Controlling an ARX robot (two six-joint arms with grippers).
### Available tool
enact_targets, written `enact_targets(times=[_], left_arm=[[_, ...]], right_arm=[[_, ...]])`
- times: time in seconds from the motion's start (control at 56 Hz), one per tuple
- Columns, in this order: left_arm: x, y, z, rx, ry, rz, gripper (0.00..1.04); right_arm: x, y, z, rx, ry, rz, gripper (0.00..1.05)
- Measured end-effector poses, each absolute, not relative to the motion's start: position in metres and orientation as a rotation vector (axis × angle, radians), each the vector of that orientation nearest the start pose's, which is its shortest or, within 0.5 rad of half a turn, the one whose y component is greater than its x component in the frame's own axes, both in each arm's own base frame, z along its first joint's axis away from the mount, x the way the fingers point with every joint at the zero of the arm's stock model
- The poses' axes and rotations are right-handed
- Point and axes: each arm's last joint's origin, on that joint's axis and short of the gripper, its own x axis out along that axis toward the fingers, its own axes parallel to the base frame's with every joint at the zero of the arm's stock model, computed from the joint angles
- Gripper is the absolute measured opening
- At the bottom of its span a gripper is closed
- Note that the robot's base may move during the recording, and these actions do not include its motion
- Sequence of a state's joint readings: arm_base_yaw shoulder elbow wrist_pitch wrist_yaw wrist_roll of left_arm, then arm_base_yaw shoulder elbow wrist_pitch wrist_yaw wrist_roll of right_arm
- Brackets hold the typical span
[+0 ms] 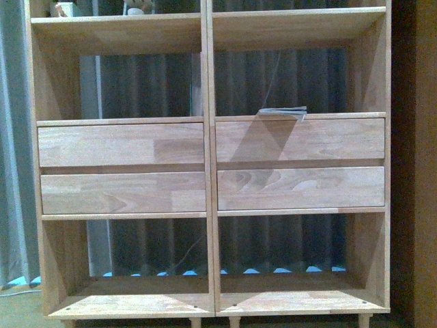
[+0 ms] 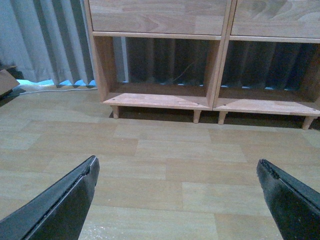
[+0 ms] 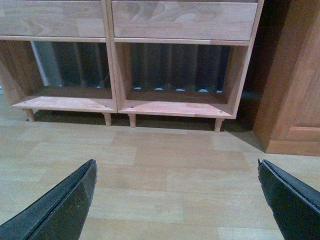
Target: Organize books on shelf
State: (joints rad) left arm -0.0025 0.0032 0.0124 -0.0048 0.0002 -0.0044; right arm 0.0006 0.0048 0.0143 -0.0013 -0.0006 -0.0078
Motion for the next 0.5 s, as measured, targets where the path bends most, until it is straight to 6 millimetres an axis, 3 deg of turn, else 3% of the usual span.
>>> enact_targets(times=[0.5], left_arm=[[0.0971, -0.0002, 0.1670, -0.004, -0.004, -0.002, 0.97]], right_arm=[[0.0971, 0.0001, 0.1679, -0.007, -0.008, 0.001, 0.98]])
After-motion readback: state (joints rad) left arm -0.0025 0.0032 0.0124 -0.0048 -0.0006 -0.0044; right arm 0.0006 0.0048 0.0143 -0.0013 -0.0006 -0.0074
